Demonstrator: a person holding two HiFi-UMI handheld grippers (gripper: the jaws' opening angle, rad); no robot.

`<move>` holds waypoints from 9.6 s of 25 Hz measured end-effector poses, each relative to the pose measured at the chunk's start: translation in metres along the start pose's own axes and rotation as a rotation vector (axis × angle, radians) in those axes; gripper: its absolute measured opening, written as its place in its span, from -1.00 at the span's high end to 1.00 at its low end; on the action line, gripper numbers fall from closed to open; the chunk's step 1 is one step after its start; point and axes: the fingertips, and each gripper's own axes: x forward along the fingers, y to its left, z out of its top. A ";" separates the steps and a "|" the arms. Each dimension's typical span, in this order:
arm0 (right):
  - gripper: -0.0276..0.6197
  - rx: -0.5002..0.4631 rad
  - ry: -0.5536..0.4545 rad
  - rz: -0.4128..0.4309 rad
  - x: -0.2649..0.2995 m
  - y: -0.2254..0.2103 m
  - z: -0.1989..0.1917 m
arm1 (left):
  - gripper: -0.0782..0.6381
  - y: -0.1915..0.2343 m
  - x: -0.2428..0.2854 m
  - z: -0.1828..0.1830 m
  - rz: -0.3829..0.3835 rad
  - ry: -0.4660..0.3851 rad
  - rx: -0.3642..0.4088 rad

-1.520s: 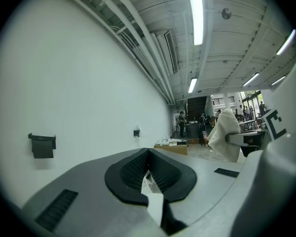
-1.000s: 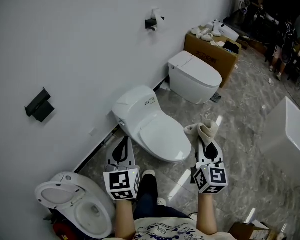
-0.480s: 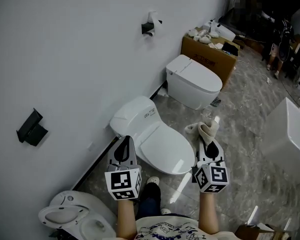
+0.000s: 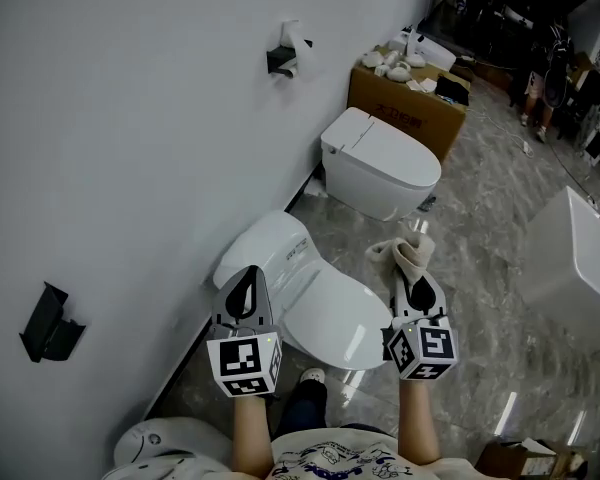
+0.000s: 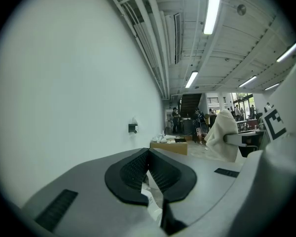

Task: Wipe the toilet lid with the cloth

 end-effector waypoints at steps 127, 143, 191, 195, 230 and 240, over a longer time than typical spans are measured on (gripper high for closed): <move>0.60 -0.373 1.122 0.098 0.083 -0.174 -0.648 | 0.77 -0.114 0.145 -0.406 -0.296 0.576 -0.030; 0.60 -0.301 1.155 0.012 0.007 -0.214 -0.661 | 0.77 -0.159 0.138 -0.407 -0.368 0.579 0.010; 0.61 -0.175 1.132 -0.153 0.038 -0.093 -0.660 | 0.77 -0.058 0.114 -0.420 -0.209 0.580 -0.089; 0.61 -0.196 1.109 -0.106 0.067 -0.067 -0.657 | 0.77 -0.042 0.112 -0.421 -0.184 0.580 -0.101; 0.61 -0.398 0.990 0.246 0.192 0.090 -0.648 | 0.77 0.055 0.093 -0.437 -0.004 0.581 -0.172; 0.61 -0.432 0.971 0.365 0.183 0.130 -0.653 | 0.77 0.073 0.083 -0.438 0.045 0.575 -0.174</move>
